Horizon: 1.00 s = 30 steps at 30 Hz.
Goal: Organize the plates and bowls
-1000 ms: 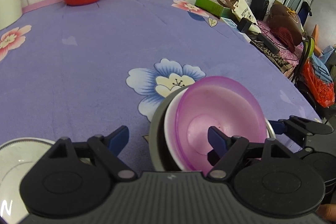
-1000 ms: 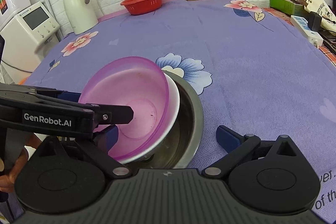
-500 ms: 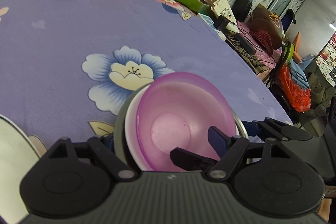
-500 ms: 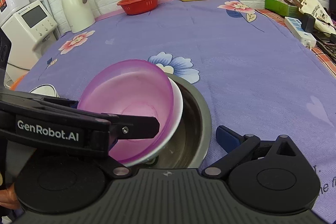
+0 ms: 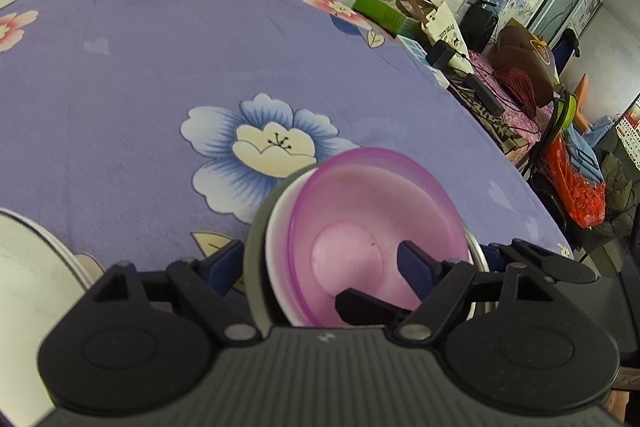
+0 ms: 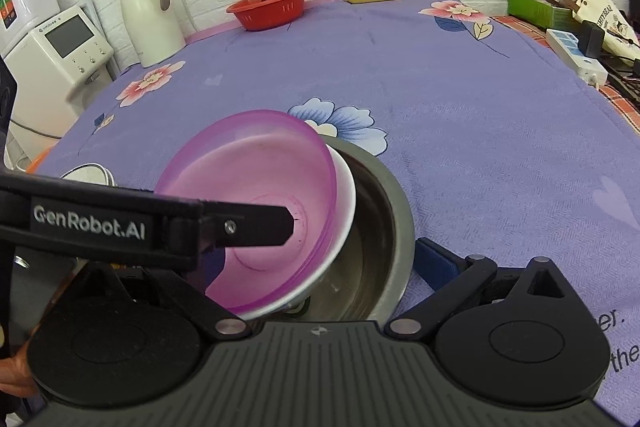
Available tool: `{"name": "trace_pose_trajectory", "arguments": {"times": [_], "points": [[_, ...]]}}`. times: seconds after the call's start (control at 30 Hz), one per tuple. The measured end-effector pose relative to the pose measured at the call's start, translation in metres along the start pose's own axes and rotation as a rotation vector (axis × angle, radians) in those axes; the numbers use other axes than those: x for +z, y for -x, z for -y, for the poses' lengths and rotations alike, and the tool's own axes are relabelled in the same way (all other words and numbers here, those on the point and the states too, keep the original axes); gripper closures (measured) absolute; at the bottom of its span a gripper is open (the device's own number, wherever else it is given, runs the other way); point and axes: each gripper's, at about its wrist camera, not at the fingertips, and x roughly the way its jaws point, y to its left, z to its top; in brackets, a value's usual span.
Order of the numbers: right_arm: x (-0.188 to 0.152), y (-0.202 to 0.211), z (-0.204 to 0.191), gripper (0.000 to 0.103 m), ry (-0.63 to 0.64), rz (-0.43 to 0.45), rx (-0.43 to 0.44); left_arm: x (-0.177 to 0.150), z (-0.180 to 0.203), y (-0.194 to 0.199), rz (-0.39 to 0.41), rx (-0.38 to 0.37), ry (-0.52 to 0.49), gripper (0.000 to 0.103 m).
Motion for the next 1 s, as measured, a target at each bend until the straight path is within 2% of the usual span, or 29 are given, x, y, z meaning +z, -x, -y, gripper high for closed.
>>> {"name": "trace_pose_trajectory", "arguments": {"times": [0.17, 0.27, 0.37, 0.57, 0.63, 0.67, 0.7, 0.87, 1.0], "points": [[-0.005, -0.001, 0.002, 0.0, 0.019, 0.04, -0.028, -0.001, 0.002, -0.003, 0.014, 0.014, -0.014, 0.023], [-0.005, -0.002, -0.001, 0.0, 0.043, 0.031, -0.048, -0.002, 0.001, -0.003, 0.017, 0.014, -0.015, 0.023], [-0.003, 0.003, 0.004, 0.0, -0.021, 0.032, -0.061, -0.002, 0.0, -0.002, 0.021, 0.009, -0.008, 0.023], [-0.007, 0.01, 0.002, 0.0, -0.015, 0.059, -0.056, -0.005, 0.0, 0.0, 0.032, 0.011, -0.01, 0.024], [-0.009, 0.007, 0.002, 0.0, -0.026, 0.062, -0.019, -0.01, 0.002, 0.002, 0.048, 0.011, -0.023, 0.031], [-0.01, 0.008, 0.0, 0.0, -0.011, 0.07, -0.012, -0.012, 0.002, 0.003, 0.056, -0.004, -0.015, 0.05], [-0.012, 0.008, -0.004, 0.0, 0.005, 0.073, -0.008, -0.016, 0.002, 0.004, 0.061, -0.021, 0.001, 0.053], [-0.013, 0.013, -0.009, 0.0, -0.011, 0.071, -0.002, -0.02, 0.01, 0.009, 0.07, 0.008, 0.04, 0.055], [-0.005, 0.028, -0.013, 0.0, -0.001, 0.099, -0.029, -0.009, 0.015, 0.019, 0.082, -0.024, 0.061, 0.055]]}}
